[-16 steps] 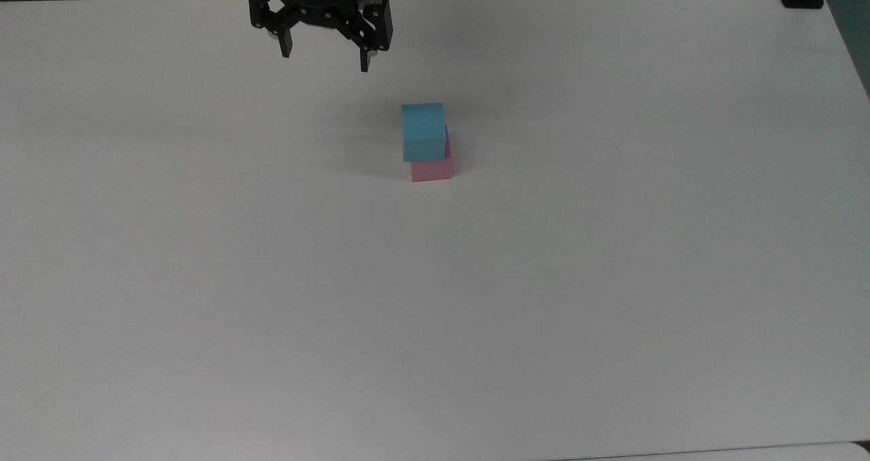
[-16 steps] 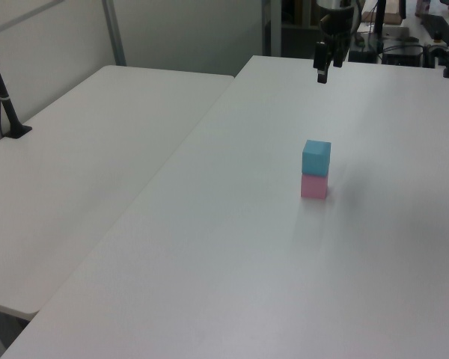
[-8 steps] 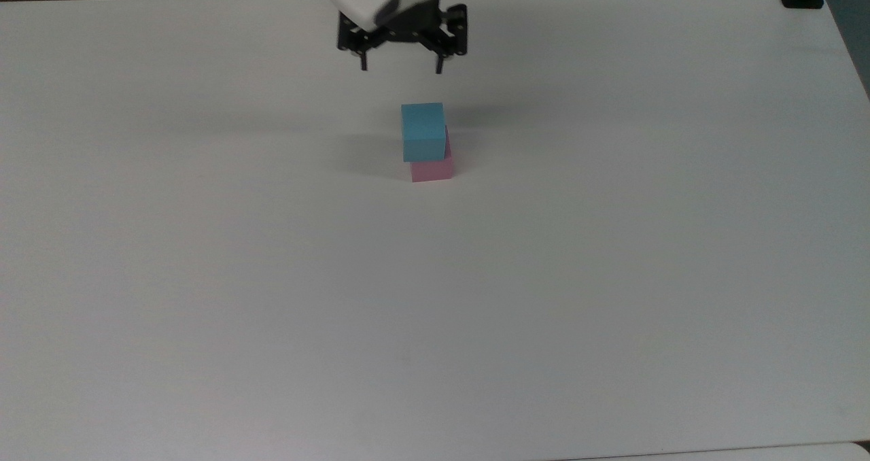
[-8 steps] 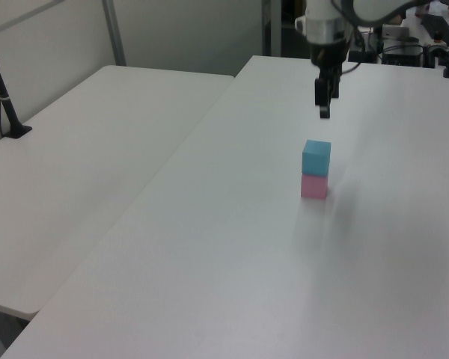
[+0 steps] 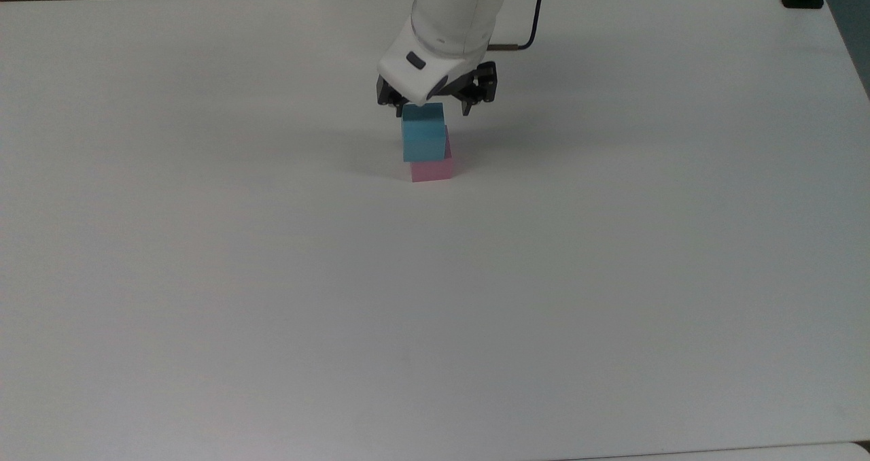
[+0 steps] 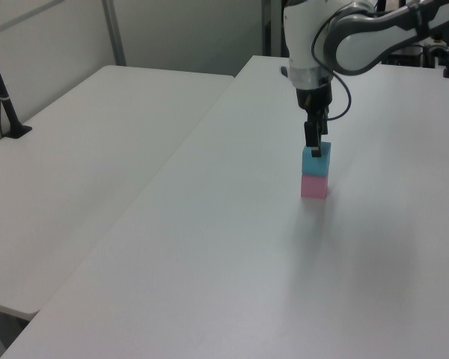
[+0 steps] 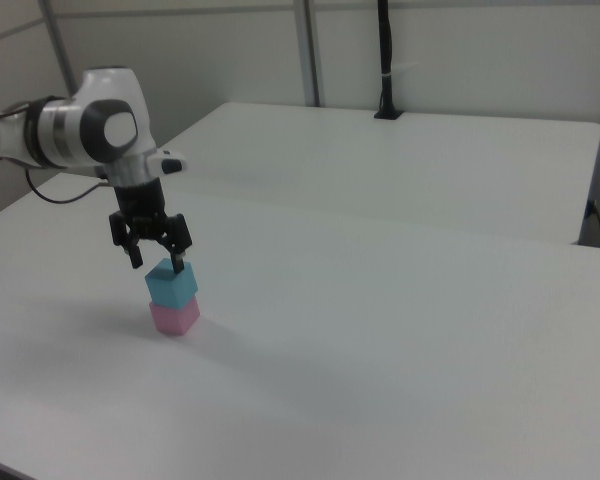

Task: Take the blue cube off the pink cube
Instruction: 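Lower the open gripper down around the light-blue cube, then close the gripper on the light-blue cube and lift it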

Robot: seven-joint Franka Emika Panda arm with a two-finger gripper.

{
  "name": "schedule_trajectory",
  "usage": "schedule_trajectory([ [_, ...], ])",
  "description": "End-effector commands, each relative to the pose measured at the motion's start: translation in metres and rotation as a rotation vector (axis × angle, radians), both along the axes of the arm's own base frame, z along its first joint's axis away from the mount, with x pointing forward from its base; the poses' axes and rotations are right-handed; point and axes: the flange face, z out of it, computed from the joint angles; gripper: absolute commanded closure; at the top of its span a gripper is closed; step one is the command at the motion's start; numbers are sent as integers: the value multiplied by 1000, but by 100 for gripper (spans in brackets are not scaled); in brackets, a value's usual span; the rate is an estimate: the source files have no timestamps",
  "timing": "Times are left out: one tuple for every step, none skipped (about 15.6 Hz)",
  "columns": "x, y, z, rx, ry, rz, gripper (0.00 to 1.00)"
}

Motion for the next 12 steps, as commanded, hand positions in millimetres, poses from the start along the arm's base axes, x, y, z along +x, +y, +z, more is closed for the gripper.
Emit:
schedule_trajectory([
  [7, 0, -29, -16, -1, 29, 0],
  [6, 0, -31, -21, 3, 31, 0],
  [6, 0, -32, -21, 4, 31, 10],
  [6, 1, -31, -20, 1, 34, 23],
  [6, 1, -31, -19, 1, 45, 41],
  [6, 0, -29, -15, -1, 60, 59],
  [7, 0, -24, -10, -7, 68, 69],
  [8, -2, -17, -3, -20, 64, 74],
  [10, -7, -7, 3, -36, 66, 76],
  [15, -15, 3, 7, -55, 61, 76],
  [20, -25, 10, 8, -71, 50, 76],
  [26, -35, 18, 8, -93, 35, 76],
])
